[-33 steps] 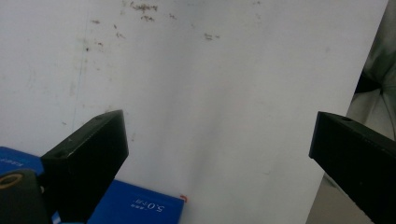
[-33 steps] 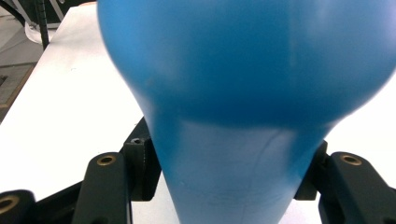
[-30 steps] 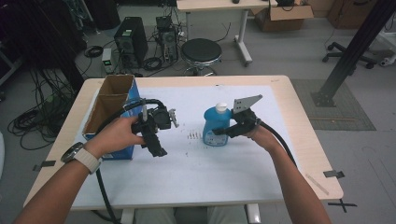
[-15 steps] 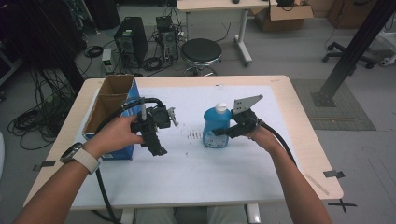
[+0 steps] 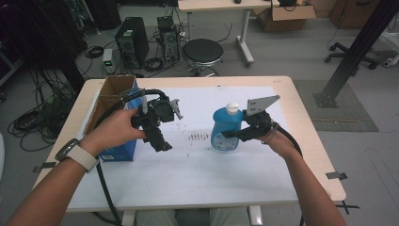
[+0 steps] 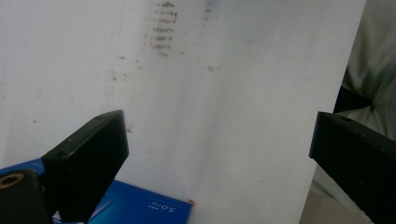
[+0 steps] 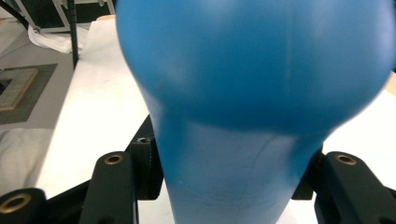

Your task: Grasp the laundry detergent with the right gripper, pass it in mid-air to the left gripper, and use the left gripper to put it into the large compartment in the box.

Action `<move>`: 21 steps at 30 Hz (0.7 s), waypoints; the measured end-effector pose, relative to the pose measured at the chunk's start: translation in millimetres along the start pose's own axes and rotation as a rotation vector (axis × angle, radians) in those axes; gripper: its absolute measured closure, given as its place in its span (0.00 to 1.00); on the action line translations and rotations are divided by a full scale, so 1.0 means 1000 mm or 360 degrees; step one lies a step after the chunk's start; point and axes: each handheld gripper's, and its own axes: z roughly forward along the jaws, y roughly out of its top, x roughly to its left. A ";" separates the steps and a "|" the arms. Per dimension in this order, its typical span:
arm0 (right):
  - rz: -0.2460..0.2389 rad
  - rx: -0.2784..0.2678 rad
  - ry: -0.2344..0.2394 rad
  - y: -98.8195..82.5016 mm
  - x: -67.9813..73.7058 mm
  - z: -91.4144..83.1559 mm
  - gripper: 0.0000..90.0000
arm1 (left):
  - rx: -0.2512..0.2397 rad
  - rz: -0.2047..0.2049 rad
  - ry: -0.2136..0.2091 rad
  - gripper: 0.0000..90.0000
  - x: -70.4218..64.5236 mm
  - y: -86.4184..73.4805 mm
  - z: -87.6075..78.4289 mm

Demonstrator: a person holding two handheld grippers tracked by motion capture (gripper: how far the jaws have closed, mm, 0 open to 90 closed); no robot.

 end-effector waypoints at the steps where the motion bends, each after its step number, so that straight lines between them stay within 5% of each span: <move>1: 0.0003 0.0009 -0.0010 0.001 0.005 -0.005 0.49 | -0.0015 0.0014 0.0003 0.06 -0.001 0.004 -0.004; 21: -0.0086 0.0072 0.0027 0.021 0.047 -0.010 0.49 | -0.0034 0.0150 -0.0013 0.06 -0.010 0.041 -0.027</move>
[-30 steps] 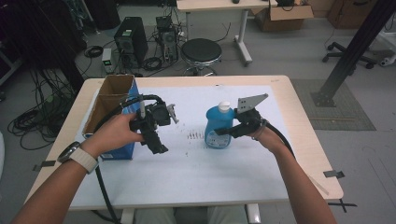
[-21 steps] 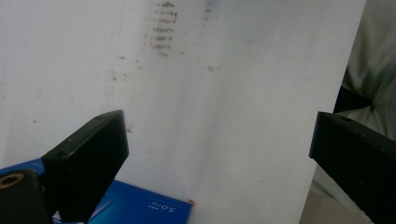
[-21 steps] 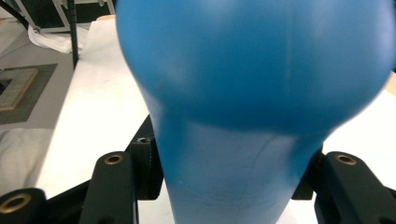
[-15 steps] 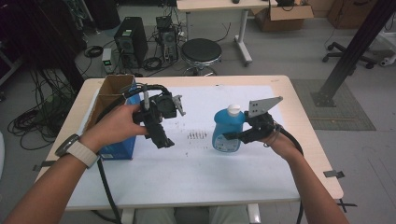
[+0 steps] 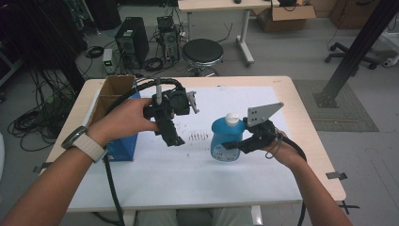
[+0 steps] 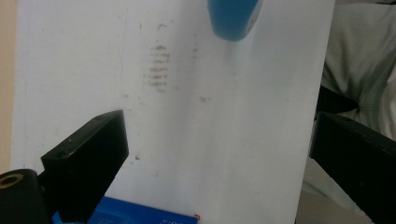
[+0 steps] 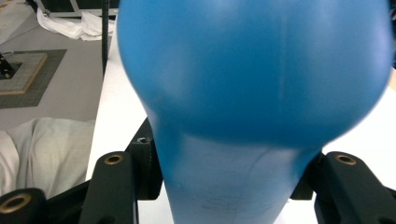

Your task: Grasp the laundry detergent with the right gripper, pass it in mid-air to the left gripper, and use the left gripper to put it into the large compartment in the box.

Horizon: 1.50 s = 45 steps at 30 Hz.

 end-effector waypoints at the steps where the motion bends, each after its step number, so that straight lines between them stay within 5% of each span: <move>1: 0.0000 -0.0002 0.0004 0.001 0.001 0.001 0.49 | -0.0003 0.0010 -0.0002 0.06 0.000 0.002 -0.001; 45: -0.0108 -0.0021 0.0169 0.042 0.020 0.044 0.49 | -0.0027 0.0142 -0.0082 0.06 -0.012 0.031 -0.001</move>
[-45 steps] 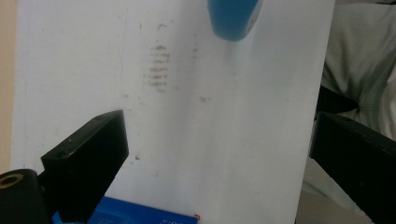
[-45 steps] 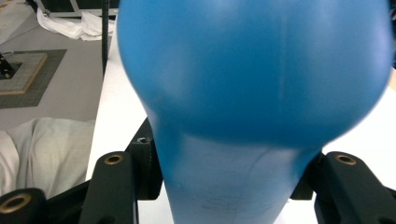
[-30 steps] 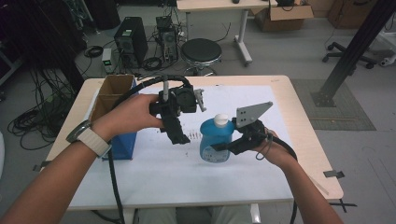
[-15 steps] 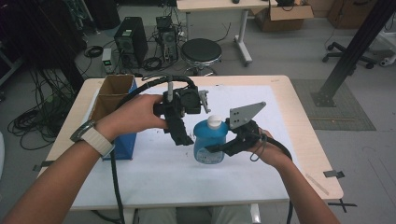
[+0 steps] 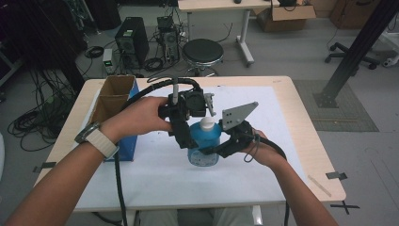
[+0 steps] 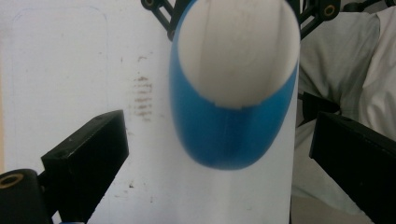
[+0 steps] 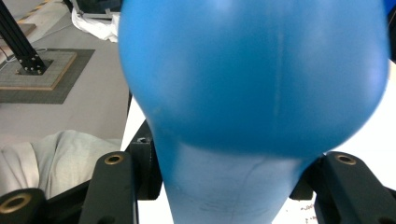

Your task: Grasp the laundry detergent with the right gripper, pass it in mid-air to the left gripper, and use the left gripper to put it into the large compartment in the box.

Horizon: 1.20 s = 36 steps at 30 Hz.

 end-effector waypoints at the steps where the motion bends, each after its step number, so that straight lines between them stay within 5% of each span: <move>1: -0.0002 0.0001 0.0002 0.000 0.000 0.001 0.49 | 0.0002 0.0001 -0.0003 0.06 0.000 0.000 0.000; 21: -0.0024 0.0004 0.0039 0.008 -0.001 0.011 0.49 | 0.0047 0.0044 -0.0036 0.08 0.000 0.012 0.012; 36: -0.0024 -0.0003 0.0048 0.008 0.000 0.010 0.49 | 0.0033 0.0061 -0.0073 0.26 -0.002 0.011 0.014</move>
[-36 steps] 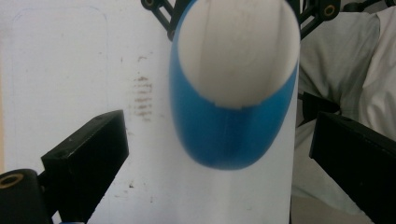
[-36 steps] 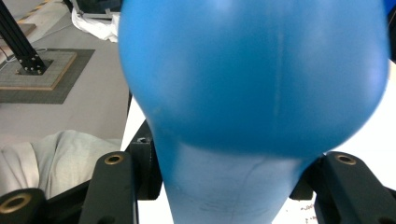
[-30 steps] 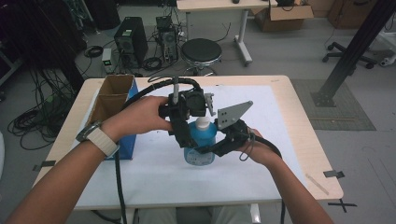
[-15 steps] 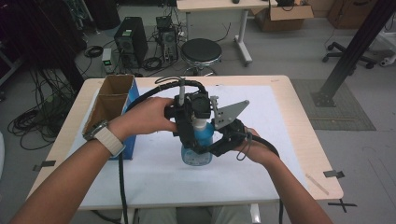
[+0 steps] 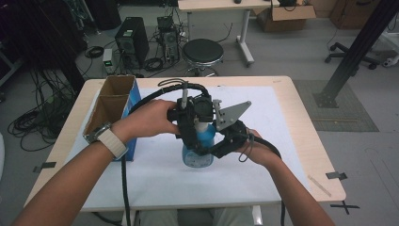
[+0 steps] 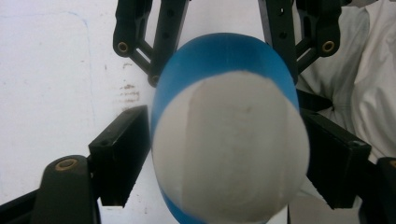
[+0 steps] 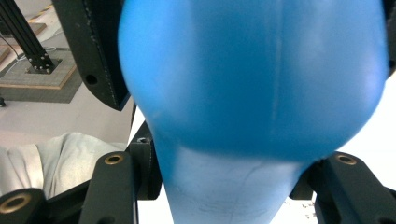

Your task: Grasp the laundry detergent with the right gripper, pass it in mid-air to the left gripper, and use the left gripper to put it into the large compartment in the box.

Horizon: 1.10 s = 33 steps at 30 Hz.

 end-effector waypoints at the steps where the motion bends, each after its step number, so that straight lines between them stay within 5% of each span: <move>1: 0.0000 -0.0001 0.0001 0.000 0.000 0.000 0.49 | 0.0001 0.0001 0.0001 0.27 0.000 0.000 0.000; 33: -0.0030 0.0002 0.0036 0.001 0.002 0.004 0.49 | -0.0020 0.0034 -0.0002 0.42 -0.004 -0.004 -0.003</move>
